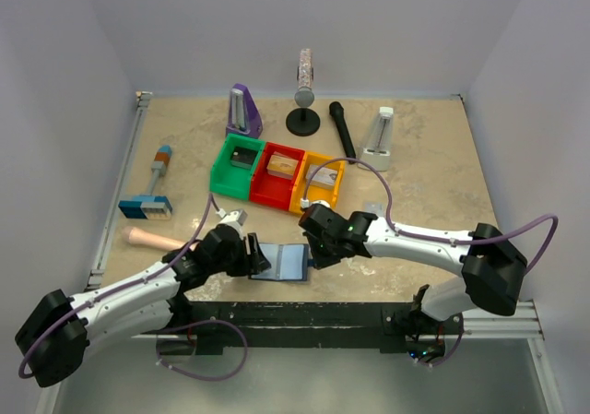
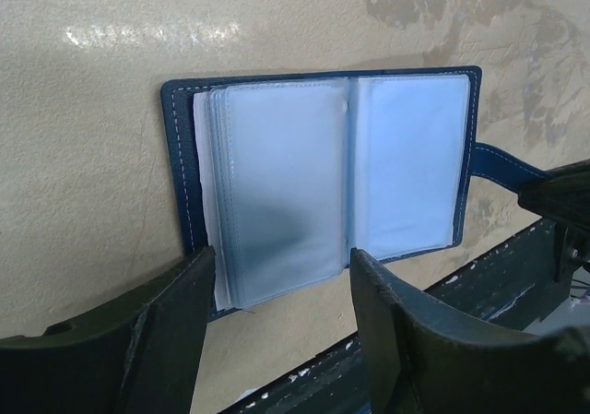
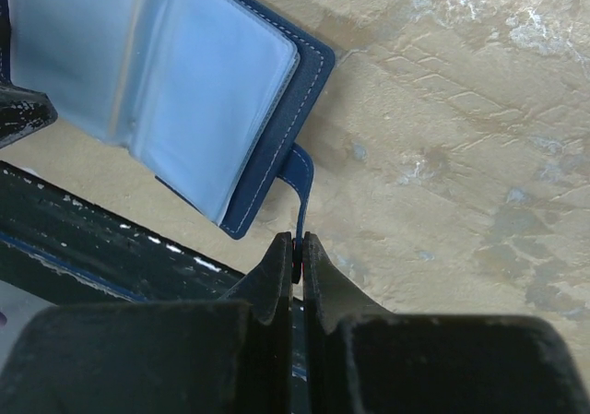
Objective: Take the credit cards out of the card holder
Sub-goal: Remove the credit card from the card holder.
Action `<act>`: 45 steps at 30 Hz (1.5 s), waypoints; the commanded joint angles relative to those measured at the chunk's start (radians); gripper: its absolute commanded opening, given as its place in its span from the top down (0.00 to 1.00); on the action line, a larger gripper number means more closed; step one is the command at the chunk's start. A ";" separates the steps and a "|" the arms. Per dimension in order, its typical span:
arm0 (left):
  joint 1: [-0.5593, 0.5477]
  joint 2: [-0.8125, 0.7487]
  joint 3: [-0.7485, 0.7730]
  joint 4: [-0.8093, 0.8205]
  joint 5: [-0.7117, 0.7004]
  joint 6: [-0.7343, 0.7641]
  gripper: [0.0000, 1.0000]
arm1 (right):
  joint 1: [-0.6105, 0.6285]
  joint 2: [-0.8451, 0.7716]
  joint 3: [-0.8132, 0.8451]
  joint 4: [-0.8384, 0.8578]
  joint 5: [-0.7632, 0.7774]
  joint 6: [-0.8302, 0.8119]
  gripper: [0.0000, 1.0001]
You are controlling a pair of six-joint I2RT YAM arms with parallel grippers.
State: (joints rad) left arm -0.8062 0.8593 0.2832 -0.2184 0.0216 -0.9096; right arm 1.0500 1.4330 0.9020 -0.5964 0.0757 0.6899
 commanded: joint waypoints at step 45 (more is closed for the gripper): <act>0.004 -0.144 0.017 -0.099 -0.146 -0.029 0.32 | 0.005 -0.005 0.006 0.021 -0.036 -0.021 1.00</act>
State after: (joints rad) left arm -0.8055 0.8089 0.2771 -0.2161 -0.0101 -0.9249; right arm 1.0500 1.4353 0.8963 -0.5869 0.0338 0.6769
